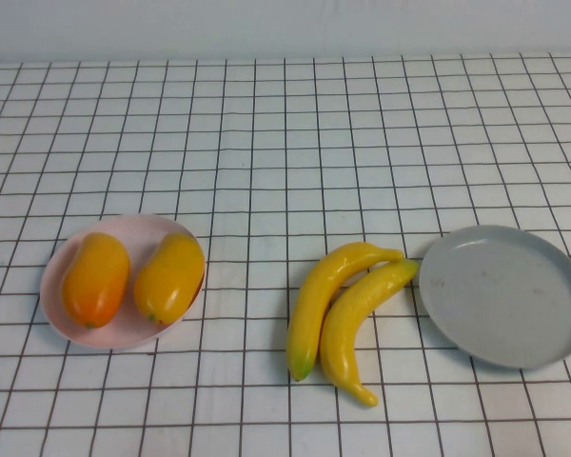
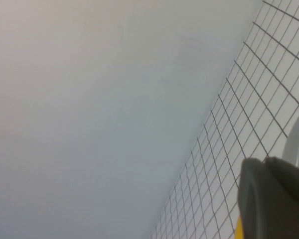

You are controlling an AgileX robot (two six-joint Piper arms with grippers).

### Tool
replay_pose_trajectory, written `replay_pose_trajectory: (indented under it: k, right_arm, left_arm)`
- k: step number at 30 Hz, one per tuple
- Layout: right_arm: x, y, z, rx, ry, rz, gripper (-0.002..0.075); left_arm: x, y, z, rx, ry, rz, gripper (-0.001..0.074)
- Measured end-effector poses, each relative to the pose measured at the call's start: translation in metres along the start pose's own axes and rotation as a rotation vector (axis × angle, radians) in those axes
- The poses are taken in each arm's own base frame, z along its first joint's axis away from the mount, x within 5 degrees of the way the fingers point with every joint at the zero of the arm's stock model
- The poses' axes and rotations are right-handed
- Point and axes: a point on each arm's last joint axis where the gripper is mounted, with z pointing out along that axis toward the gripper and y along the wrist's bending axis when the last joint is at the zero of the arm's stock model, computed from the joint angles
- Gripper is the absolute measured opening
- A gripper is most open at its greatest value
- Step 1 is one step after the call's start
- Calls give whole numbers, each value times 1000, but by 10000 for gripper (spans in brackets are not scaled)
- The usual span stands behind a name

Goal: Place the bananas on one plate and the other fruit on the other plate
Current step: Put another type of fruit in the right plate

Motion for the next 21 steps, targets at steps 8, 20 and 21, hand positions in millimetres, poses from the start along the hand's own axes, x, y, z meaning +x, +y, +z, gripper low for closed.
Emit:
replay_pose_trajectory:
  k: [8,20,21]
  right_arm:
    - [13,30,6,68,295,-305,-16]
    - [-10,112,92,455,939,-893,-16]
    - [-10,111,102,486,981,-896,-16]
  left_arm:
    - [0,0,0,0,0,0,-4]
    - [0,0,0,0,0,0,-4]
    - [0,0,0,0,0,0,-4]
